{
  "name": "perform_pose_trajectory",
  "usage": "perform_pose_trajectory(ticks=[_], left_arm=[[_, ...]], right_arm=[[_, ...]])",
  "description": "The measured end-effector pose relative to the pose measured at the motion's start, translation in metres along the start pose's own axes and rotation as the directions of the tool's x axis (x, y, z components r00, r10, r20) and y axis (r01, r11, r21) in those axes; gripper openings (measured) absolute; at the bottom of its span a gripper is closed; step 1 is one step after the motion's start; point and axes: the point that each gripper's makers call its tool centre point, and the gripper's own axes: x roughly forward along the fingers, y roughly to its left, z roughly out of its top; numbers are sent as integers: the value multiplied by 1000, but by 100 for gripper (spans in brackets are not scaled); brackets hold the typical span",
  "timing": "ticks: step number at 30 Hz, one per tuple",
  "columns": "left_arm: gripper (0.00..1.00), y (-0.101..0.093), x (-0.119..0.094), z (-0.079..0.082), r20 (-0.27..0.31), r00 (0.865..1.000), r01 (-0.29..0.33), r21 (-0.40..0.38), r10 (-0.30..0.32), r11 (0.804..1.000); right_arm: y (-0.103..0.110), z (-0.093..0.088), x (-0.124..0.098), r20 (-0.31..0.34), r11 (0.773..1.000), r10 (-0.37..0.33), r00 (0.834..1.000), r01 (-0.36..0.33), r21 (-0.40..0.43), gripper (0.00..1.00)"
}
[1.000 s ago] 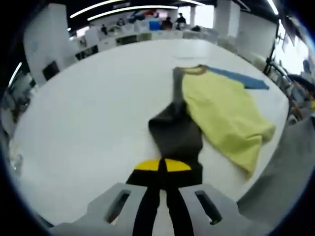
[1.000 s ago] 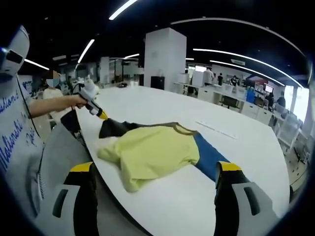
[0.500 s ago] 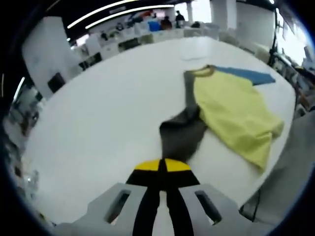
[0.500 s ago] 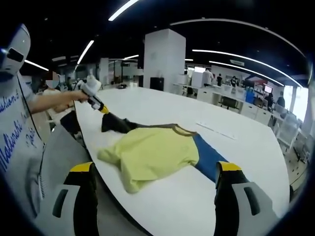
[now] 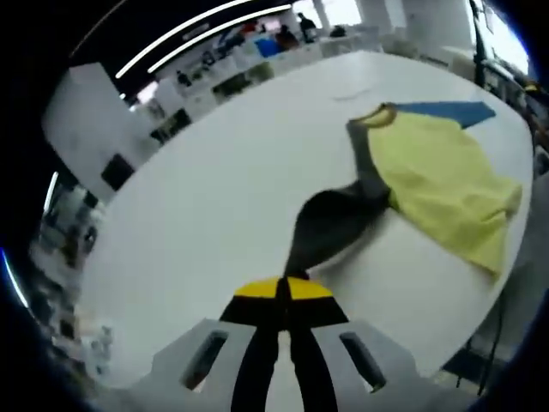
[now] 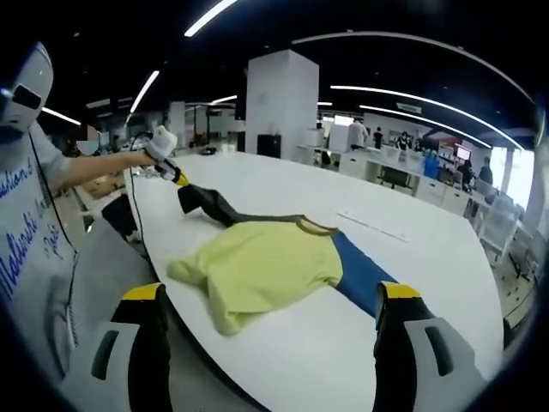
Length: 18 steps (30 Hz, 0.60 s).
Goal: Fold the garment on the visible template until the final outline fits inside the template.
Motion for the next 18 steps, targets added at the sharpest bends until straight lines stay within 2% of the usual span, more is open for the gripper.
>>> perform_pose_trajectory(ticks=[6,9,18], left_arm=[[0,14,3,-1,5,1000,-30,-6,31,1000],[0,24,5,0,12,997,-75,25,75,997],[0,43,11,4,26,991,-130,64,128,989]], right_arm=[[0,-1,0,-2,1000,-7,1000,7,7,100],[0,-2,0,-4,1000,-9,1000,9,10,100],[-2,-2,0,-10,1000,-19,1000,19,15,100]])
